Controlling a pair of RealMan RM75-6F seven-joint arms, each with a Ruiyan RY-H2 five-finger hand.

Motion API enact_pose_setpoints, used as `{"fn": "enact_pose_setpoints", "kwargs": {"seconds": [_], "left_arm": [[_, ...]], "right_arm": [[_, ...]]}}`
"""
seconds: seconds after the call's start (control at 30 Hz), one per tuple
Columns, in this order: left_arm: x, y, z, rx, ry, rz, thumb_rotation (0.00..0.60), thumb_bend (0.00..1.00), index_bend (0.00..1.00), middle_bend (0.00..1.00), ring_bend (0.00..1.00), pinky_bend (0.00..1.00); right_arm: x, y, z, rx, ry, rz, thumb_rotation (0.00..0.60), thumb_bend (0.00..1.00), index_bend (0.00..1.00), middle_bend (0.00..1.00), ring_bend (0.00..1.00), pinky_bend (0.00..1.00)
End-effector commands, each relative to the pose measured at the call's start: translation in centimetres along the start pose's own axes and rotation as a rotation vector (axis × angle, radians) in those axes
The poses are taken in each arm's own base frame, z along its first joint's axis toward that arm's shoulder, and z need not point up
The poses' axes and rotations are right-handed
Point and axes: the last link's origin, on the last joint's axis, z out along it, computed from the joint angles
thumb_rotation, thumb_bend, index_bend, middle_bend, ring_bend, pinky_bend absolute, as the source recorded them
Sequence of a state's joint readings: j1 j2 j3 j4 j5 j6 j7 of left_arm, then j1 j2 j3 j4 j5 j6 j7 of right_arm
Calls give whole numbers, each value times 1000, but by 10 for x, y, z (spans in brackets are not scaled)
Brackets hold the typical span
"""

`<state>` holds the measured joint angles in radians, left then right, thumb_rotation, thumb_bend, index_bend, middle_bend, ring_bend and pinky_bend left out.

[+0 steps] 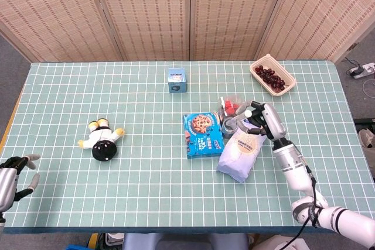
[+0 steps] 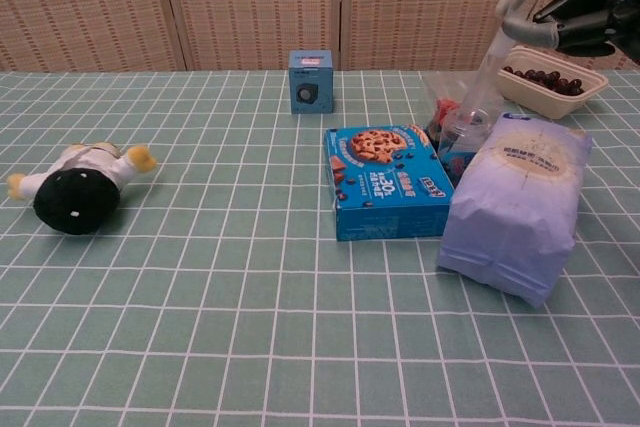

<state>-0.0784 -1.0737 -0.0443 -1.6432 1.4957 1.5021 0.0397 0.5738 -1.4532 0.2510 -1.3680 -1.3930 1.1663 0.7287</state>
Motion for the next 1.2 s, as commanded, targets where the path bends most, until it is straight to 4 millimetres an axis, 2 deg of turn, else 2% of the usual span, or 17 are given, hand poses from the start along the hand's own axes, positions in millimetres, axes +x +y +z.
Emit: {"fn": "enact_pose_setpoints", "kwargs": {"seconds": [0.03, 0.73, 1.2], "left_arm": [[0, 0, 0, 0, -1, -1, 600, 398, 381, 464, 327, 492], [3, -2, -1, 3, 7, -10, 600, 398, 381, 464, 327, 492], [3, -2, -1, 3, 3, -9, 600, 398, 382, 465, 328, 492]], "right_arm": [[-4, 2, 2, -11, -8, 9, 600, 516, 667, 1000, 1000, 1000], [-30, 12, 22, -93, -57, -45, 600, 522, 667, 1000, 1000, 1000], [-39, 21, 24, -130, -91, -68, 600, 482, 654, 1000, 1000, 1000]]}}
